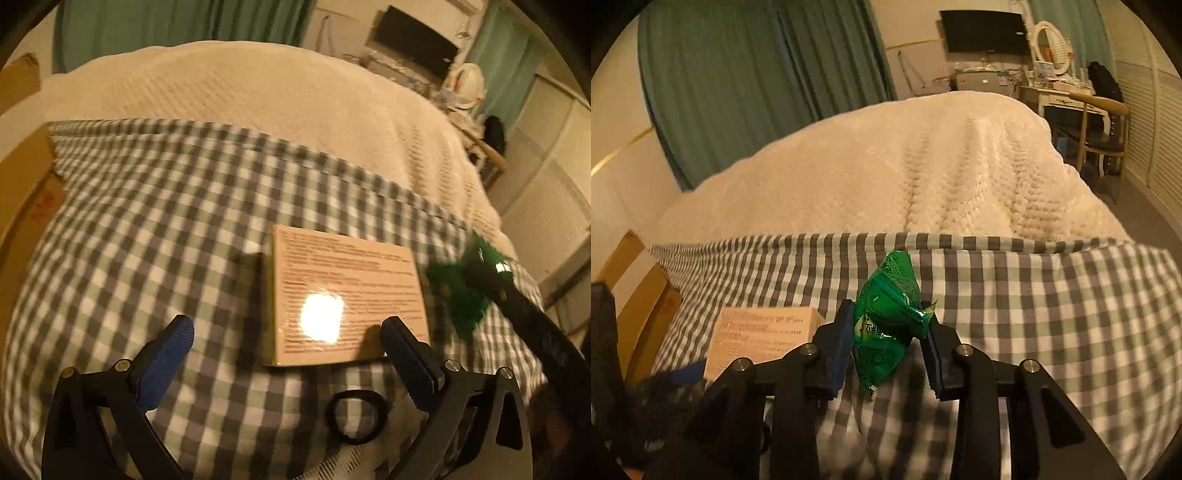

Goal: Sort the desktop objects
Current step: 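Grasp the tan medicine box with the left gripper while the right grasps the green packet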

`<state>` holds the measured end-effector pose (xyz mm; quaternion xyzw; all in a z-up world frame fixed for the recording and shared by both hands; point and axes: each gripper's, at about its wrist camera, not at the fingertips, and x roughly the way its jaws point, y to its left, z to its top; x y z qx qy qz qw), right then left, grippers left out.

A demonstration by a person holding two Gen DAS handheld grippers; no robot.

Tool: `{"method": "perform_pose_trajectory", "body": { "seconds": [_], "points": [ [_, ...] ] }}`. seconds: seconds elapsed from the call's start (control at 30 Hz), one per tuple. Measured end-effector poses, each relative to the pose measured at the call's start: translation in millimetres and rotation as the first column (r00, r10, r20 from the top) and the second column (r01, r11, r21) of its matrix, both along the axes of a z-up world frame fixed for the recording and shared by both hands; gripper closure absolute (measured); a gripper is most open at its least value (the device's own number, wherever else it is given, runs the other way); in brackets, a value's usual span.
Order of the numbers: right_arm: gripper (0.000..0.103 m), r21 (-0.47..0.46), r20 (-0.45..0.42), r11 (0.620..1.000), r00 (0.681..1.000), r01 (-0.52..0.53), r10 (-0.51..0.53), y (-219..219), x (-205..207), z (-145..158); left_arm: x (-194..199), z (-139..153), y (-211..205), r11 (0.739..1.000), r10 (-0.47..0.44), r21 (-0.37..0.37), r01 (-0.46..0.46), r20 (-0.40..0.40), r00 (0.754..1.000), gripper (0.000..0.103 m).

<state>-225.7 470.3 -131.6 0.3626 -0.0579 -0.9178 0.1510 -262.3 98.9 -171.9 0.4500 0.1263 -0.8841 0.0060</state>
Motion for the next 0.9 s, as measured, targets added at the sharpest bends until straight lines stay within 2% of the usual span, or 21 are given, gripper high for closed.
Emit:
{"method": "perform_pose_trajectory", "body": {
  "seconds": [0.1,0.13,0.23,0.33,0.4,0.5,0.6,0.7,0.83,0.87,0.9],
  "points": [
    [0.069,0.014,0.059,0.998,0.996,-0.063,0.062,-3.4,-1.0,2.5,3.3,4.8,0.5,0.996,0.079,-0.044,-0.079,0.003,0.997,0.0],
    [0.069,0.016,0.087,0.996,0.992,-0.093,0.091,-7.1,-1.4,0.1,3.1,4.6,1.1,0.996,0.088,-0.027,-0.088,0.002,0.996,0.0],
    [0.069,0.023,0.106,0.993,0.988,-0.119,0.116,-10.4,-3.4,-3.0,-9.8,-8.8,10.3,0.997,0.0,0.072,-0.003,0.036,0.999,0.0],
    [0.069,0.015,0.108,0.997,0.991,-0.076,0.074,0.2,-5.2,-6.7,-13.8,-8.4,27.5,0.997,-0.021,0.076,0.02,0.022,1.0,0.0],
    [0.069,0.004,0.106,0.999,0.993,-0.047,0.046,10.6,-6.4,-6.4,-12.8,-5.1,44.4,0.999,-0.044,0.011,0.043,0.016,0.999,0.0],
    [0.069,0.001,0.097,1.0,0.995,-0.006,0.006,26.0,-3.6,-5.4,-13.5,-7.9,54.5,0.997,-0.083,0.002,0.083,0.015,0.996,0.0],
    [0.069,-0.043,0.112,0.999,0.994,-0.007,0.012,30.4,-7.3,-6.9,-16.2,-17.7,46.4,0.994,-0.089,0.06,0.088,0.006,0.996,0.0],
    [0.069,-0.023,0.11,1.0,0.994,-0.003,0.006,27.3,-8.9,-4.8,-33.4,-20.8,48.0,0.993,-0.057,0.101,0.057,-0.008,0.998,0.0],
    [0.069,-0.021,0.105,1.0,0.994,0.012,-0.009,30.6,-8.6,-4.9,-36.0,-18.9,62.4,0.996,-0.085,0.025,0.085,0.006,0.996,0.0],
    [0.069,-0.021,0.103,1.0,0.995,0.022,-0.02,33.8,-9.1,-3.3,-34.5,-17.5,63.5,0.996,-0.089,0.017,0.089,0.006,0.996,0.001],
    [0.069,-0.025,0.101,0.999,0.994,0.034,-0.031,37.5,-9.4,-2.6,-34.0,-13.8,63.3,0.997,-0.082,0.016,0.082,-0.005,0.997,0.011]
  ]
}}
